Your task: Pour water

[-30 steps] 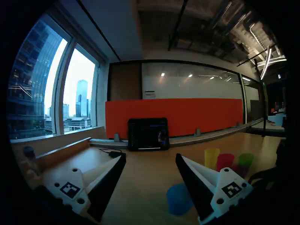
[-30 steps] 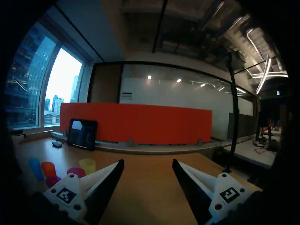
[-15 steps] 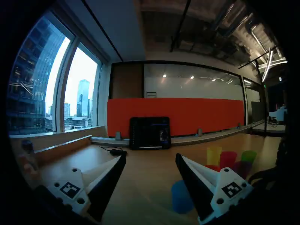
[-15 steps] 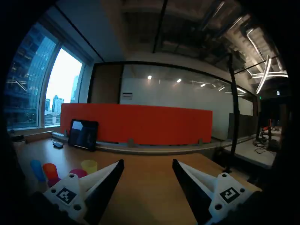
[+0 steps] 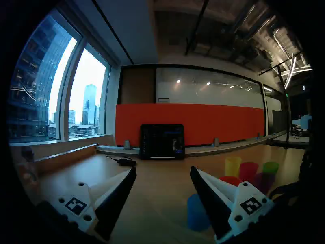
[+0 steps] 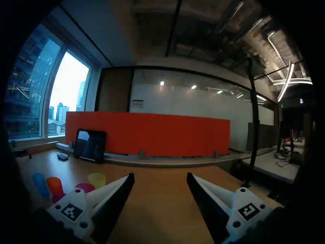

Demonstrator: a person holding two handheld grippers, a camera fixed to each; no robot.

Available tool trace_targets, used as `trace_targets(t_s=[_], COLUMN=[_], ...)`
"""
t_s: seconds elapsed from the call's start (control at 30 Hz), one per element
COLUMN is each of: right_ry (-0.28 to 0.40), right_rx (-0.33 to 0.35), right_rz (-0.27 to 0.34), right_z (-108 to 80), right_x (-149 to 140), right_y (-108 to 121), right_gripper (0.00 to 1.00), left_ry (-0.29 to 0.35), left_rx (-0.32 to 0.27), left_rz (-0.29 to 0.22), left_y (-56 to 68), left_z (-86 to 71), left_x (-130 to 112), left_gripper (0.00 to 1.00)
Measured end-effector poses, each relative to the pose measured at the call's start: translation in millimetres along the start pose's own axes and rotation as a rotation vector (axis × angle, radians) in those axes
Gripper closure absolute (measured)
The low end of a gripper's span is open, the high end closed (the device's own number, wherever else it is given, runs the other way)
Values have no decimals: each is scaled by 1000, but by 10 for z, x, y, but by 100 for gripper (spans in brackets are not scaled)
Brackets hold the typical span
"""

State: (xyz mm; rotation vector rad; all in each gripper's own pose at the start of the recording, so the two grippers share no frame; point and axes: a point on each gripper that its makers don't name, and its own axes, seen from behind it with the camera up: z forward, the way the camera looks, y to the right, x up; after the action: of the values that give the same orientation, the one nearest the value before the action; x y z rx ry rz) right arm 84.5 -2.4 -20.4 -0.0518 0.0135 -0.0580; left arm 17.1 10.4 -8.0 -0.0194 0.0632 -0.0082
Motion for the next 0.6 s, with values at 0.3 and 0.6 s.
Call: trace_targets(t_s=[0.3, 0.6], right_ry=[-2, -4], right_rx=[3, 4], right_rz=[-2, 5], right_z=[12, -2], right_x=[-10, -5], right_y=[-34, -28], right_gripper=[0, 0], left_ry=[-15, -32], left_rx=[-6, -2], left_rz=[3, 6], left_y=[5, -23], left_z=[23, 42], left_x=[-59, -93], left_gripper=[2, 2])
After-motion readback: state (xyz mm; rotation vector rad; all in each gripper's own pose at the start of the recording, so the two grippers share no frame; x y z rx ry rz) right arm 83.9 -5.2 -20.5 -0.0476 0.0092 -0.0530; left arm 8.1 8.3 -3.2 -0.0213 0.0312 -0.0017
